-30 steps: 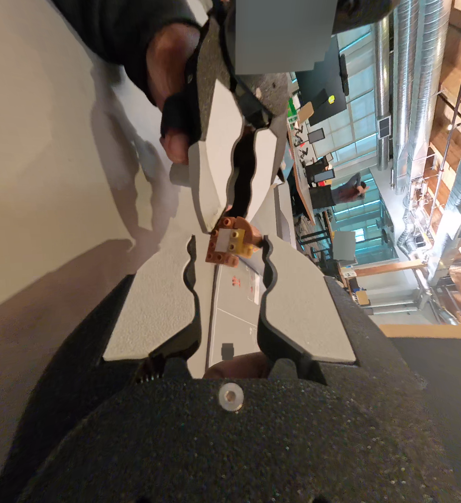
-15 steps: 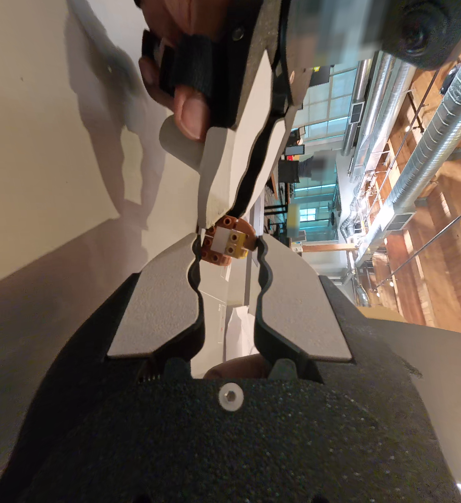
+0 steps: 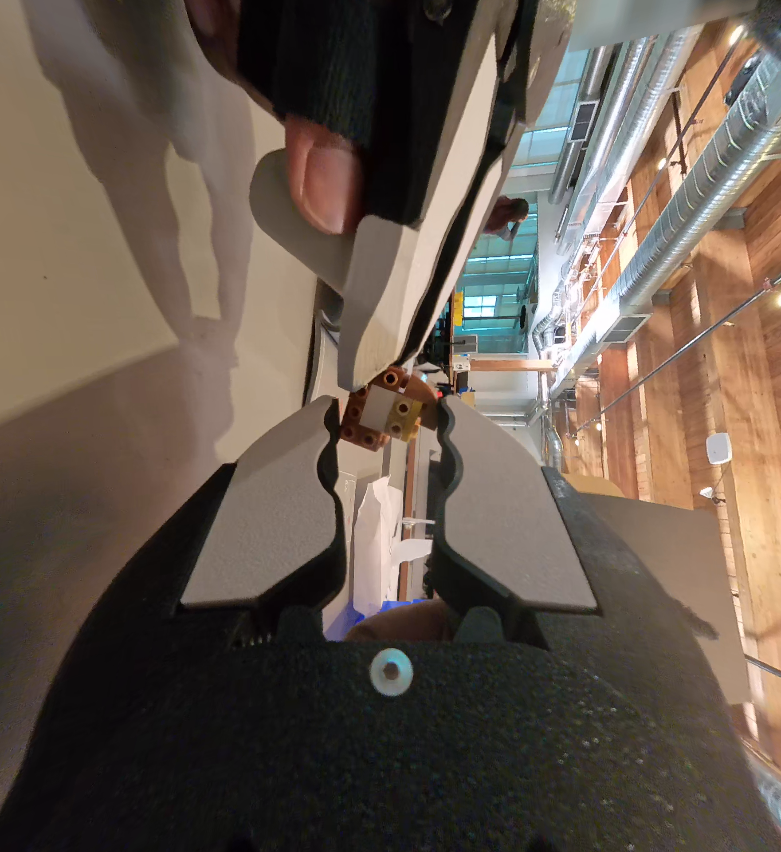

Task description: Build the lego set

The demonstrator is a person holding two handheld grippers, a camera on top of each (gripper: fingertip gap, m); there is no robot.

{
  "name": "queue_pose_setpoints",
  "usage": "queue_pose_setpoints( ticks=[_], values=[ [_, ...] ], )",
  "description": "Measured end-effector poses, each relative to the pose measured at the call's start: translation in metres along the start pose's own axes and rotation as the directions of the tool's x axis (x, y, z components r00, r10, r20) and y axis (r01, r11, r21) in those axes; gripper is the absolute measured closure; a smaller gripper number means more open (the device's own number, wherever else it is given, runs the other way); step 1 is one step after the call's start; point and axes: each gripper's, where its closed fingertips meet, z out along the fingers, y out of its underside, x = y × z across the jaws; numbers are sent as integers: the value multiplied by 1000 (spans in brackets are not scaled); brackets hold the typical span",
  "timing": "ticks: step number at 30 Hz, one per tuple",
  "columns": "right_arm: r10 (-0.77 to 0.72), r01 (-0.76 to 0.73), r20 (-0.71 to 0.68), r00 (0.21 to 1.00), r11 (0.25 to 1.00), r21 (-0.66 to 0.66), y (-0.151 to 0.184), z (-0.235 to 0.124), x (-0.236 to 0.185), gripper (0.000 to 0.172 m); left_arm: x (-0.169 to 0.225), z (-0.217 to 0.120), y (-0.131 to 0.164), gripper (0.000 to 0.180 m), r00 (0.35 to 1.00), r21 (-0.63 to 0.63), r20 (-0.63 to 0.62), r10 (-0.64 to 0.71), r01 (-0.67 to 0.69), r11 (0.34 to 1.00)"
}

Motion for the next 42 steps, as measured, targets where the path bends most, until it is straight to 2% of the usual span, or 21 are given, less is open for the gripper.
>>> queue_pose_setpoints(
  ticks=[15, 22, 29, 33, 37, 42],
  values=[
    [-90, 82, -40, 995, 981, -174, 7, 8, -5, 131, -7, 3, 8, 162, 997, -46, 71, 32, -29, 999],
    [62, -68, -50, 997, 990, -120, 5, 9, -3, 133, -12, 2, 5, 162, 997, -14, 71, 14, -14, 1000],
    [109, -114, -67, 992, 990, -80, 2, 8, 0, 131, -15, 1, 6, 162, 997, -7, 72, 16, -15, 1000],
    [113, -118, -63, 992, 990, -80, 3, 8, 0, 129, -15, 1, 6, 162, 995, -17, 84, 49, -48, 999],
    [191, -193, -39, 981, 978, -76, 4, 8, 1, 126, -14, 1, 6, 162, 992, -21, 93, 84, -82, 996],
    [182, -184, -39, 983, 980, -69, 1, 9, -2, 134, -14, 1, 5, 162, 980, -38, 123, 159, -155, 987]
  ],
)
